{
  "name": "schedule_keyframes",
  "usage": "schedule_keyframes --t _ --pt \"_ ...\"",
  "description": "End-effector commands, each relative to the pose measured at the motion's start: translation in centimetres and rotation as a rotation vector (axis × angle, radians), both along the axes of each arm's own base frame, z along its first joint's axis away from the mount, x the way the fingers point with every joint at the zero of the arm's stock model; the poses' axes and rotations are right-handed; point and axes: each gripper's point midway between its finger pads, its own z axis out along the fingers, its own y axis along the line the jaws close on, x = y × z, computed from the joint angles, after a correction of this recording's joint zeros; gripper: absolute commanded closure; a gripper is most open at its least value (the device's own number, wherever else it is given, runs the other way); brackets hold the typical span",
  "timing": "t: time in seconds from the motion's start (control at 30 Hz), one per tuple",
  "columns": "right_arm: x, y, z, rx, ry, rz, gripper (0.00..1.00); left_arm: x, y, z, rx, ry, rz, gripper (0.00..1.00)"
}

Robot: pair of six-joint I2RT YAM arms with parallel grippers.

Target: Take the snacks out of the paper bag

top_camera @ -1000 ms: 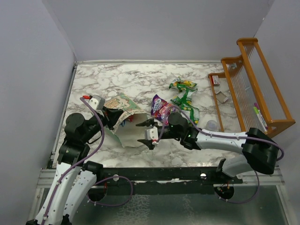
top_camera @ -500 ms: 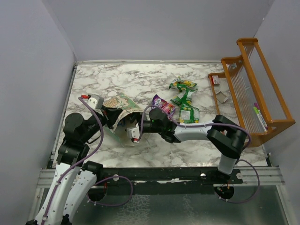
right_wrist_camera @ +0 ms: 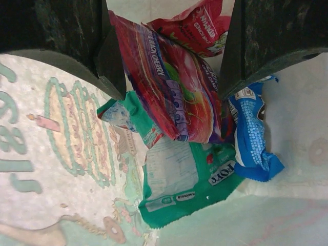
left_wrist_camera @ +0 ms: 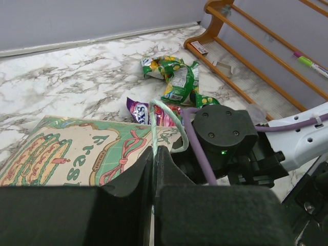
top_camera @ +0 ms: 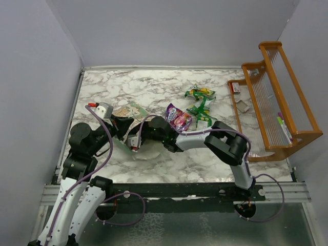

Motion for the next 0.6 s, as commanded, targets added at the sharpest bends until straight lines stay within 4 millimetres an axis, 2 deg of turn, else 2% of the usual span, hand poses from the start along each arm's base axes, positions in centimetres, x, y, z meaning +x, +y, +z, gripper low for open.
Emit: schedule_keyframes --t 0.0,0.1,0.17,0.2,0.27,0.33,0.43,0.57 --pt "1.9 1.1 0.1 0.001 -0.077 -0.064 0.28 0.0 0.1 2.0 -0.020 -0.051 0.006 1.00" --pt "2.6 1.6 -0.5 -0.008 -0.089 -0.081 0.30 0.0 0.1 2.1 -0.020 -0.050 0.007 1.00" --pt "2.8 1.8 -0.7 -0.010 -0.088 -0.083 0.35 -0.1 0.1 2.2 -0.020 -0.051 0.007 1.00" --pt "2.8 1.8 -0.7 -0.011 -0.085 -0.081 0.40 -0.1 0.1 2.2 -0.018 -0.052 0.007 1.00" --pt "2.5 1.6 -0.5 -0.005 -0.076 -0.072 0.59 -0.1 0.2 2.2 -0.016 -0.052 0.016 1.00" --pt "2.0 1.4 0.1 0.014 -0.065 -0.064 0.73 -0.1 0.3 2.1 -0.014 -0.050 0.022 1.00" --pt "1.3 0.8 0.9 0.030 -0.061 -0.051 0.83 0.1 0.6 2.0 -0.015 -0.044 0.039 1.00" --pt "0.5 0.0 1.8 0.048 -0.038 -0.039 0.89 0.7 1.3 1.7 -0.021 -0.027 0.095 1.00"
